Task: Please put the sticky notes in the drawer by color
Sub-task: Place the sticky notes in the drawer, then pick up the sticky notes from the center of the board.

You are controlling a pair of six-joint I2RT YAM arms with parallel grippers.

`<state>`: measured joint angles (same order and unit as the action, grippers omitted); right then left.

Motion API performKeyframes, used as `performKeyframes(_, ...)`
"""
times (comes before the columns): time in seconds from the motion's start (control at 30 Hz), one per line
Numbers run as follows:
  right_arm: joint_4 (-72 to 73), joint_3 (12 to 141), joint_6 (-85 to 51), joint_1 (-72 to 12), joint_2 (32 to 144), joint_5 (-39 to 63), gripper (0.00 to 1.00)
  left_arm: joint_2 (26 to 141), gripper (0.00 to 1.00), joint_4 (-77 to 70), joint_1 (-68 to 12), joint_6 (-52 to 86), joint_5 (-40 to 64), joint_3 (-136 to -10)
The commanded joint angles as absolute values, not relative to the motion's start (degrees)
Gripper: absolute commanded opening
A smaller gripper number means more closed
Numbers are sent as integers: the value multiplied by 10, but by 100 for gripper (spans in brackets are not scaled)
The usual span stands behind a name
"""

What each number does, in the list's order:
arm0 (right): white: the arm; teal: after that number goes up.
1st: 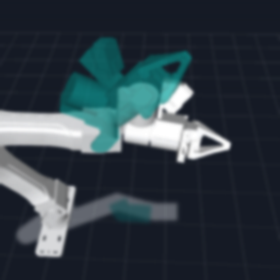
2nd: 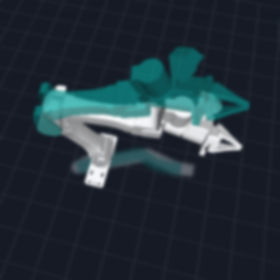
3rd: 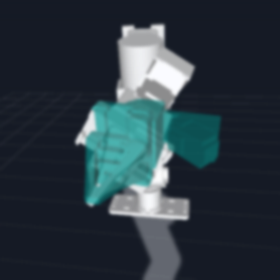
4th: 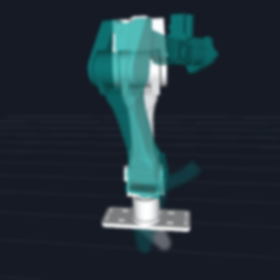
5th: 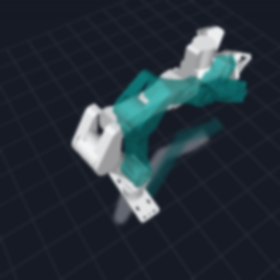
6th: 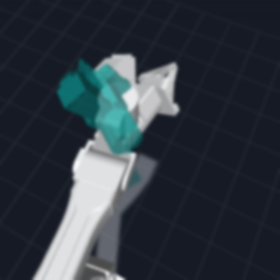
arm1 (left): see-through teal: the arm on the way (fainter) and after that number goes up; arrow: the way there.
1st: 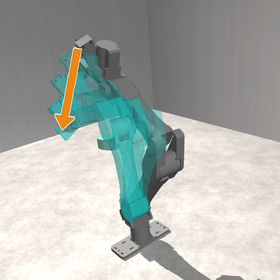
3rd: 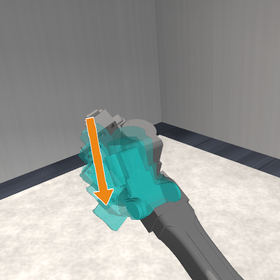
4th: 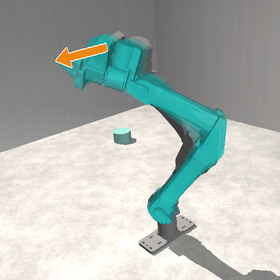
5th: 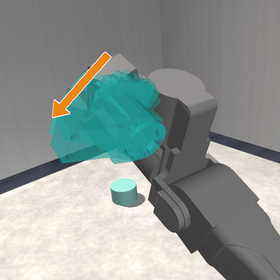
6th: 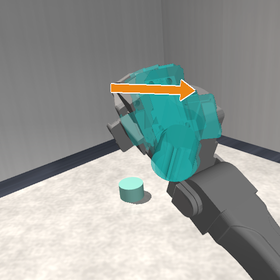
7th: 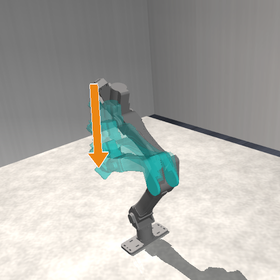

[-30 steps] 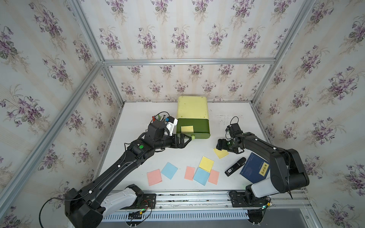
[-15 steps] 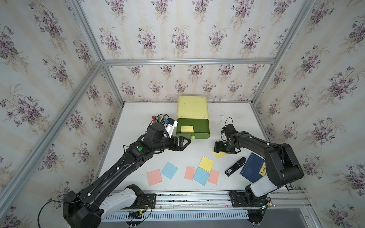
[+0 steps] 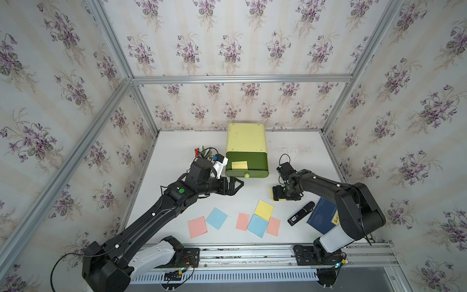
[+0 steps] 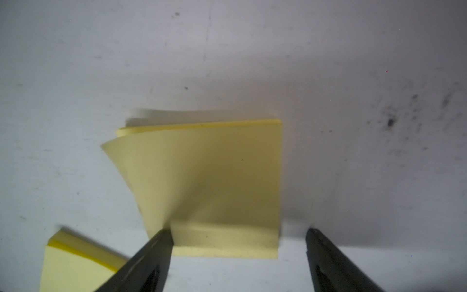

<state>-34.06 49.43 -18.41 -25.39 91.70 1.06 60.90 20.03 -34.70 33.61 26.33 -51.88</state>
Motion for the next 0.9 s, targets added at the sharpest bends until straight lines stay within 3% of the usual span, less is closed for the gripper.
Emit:
performKeyframes(0.0, -327, 496, -193, -262, 911, 12, 87, 596, 100, 199, -347, 336, 260, -518)
performKeyframes(0.3, -321, 518, -189, -263, 922, 26, 93, 588, 100, 207, -347, 339, 259, -515)
performKeyframes(0.37, -315, 519, -188, -264, 935, 30, 100, 586, 100, 208, -347, 338, 258, -514)
performKeyframes(0.87, -321, 507, -196, -280, 993, -35, 94, 580, 100, 215, -347, 336, 245, -505)
